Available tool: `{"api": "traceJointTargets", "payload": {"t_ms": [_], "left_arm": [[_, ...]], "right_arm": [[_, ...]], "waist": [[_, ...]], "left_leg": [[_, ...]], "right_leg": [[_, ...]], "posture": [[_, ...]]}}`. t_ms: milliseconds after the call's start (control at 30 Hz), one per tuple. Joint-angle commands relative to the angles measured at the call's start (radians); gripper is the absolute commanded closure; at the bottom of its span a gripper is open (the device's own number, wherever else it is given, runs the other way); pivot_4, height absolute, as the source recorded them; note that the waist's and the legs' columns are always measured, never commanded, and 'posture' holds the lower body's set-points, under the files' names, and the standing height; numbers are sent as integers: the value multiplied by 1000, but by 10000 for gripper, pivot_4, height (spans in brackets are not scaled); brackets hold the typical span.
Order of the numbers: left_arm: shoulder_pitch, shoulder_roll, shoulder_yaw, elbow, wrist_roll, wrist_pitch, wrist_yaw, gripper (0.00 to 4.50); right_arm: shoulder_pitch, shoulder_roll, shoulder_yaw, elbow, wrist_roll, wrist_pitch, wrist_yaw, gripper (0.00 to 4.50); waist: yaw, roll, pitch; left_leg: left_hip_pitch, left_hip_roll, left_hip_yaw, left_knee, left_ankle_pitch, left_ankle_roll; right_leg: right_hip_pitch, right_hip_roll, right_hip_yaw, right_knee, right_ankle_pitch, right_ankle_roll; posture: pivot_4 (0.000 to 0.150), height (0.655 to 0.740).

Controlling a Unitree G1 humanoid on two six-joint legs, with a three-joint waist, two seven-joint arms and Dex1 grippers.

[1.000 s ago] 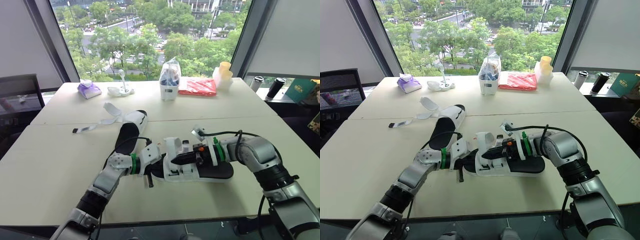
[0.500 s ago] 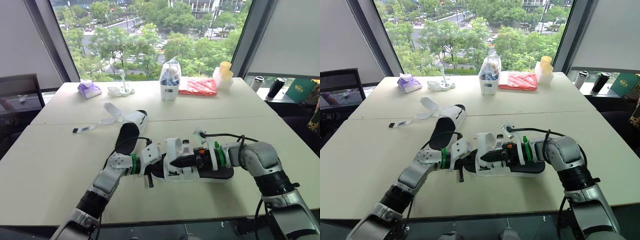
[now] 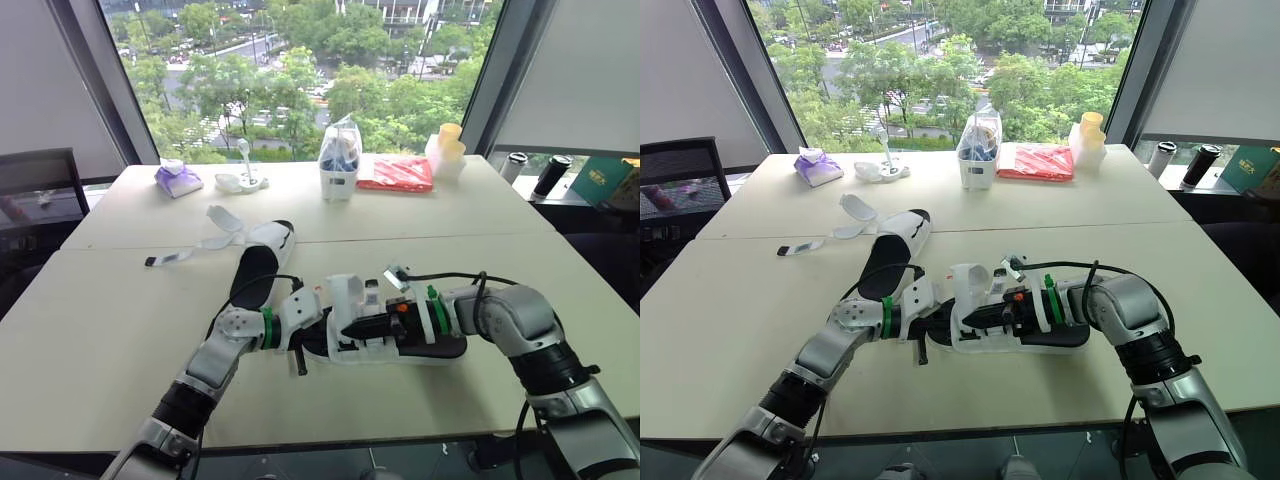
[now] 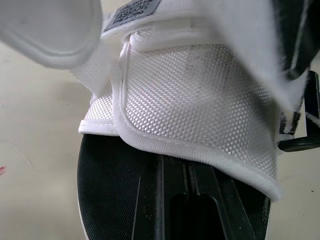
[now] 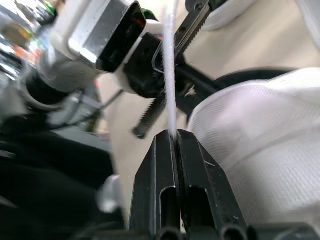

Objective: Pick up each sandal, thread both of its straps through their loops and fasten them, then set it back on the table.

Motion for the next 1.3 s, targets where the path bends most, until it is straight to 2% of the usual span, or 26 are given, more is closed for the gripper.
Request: {"api": "traceJointTargets", "payload": {"t_ms": [33, 167, 333, 433, 567, 900, 1000, 1167, 1300], "left_arm": [[42, -2, -53, 35, 24, 43, -10, 45000], [41, 0, -53, 34, 25, 44, -11, 45000], [36, -3, -52, 41, 26, 43, -12, 45000], [34, -4, -51, 46, 26, 41, -11, 45000], [32, -6, -52, 49, 26, 40, -11, 45000], [25, -13, -61, 61, 34, 23, -14, 45000], [22, -16, -60, 66, 33, 24, -14, 45000], [31, -19, -57, 61, 29, 26, -9, 45000], [43, -15, -60, 48, 32, 22, -8, 45000]], "right_arm": [[23, -41, 75, -18, -84, -71, 19, 44558], [36, -63, 77, -57, -71, -111, 81, 44558], [35, -45, 39, -51, -45, -92, 76, 44558], [33, -32, 12, -53, -22, -79, 75, 31562], [13, 6, -40, -53, 21, -25, 38, 11502], [2, 108, -129, -71, 110, 95, -72, 11502], [-3, 128, -145, -68, 117, 106, -102, 20638], [-4, 141, -157, -66, 125, 99, -126, 44737], [-15, 125, -170, -63, 155, 137, -118, 44737]], "waist": [[0, 0, 0], [1, 0, 0], [1, 0, 0], [1, 0, 0], [0, 0, 0], [4, 0, 0], [4, 0, 0], [2, 0, 0], [1, 0, 0]], "left_leg": [[0, 0, 0, 0, 0, 0], [0, 0, 0, 0, 0, 0], [0, 0, 0, -1, 0, 0], [0, 0, 0, 0, 0, 0], [0, 0, 0, 0, 0, 0], [-1, 0, 0, 0, 0, 0], [-1, 0, -1, 0, 0, 0], [0, 0, 0, 1, 0, 0], [0, 0, -1, 1, 0, 0]], "right_leg": [[0, 0, 0, 0, 0, 0], [0, 0, 0, -1, 0, 0], [0, 0, 0, -1, 0, 1], [0, 0, 0, -1, 0, 1], [1, 0, 0, -1, 0, 1], [0, 0, 0, 0, 0, 0], [0, 0, 0, 0, 0, 0], [0, 0, 0, 0, 0, 0], [0, 0, 0, 0, 0, 0]], "posture": [[1500, 7400], [1500, 7400], [1500, 7400], [1500, 7400], [1500, 7400], [1500, 7400], [1500, 7400], [1500, 7400], [1500, 7400]]}}
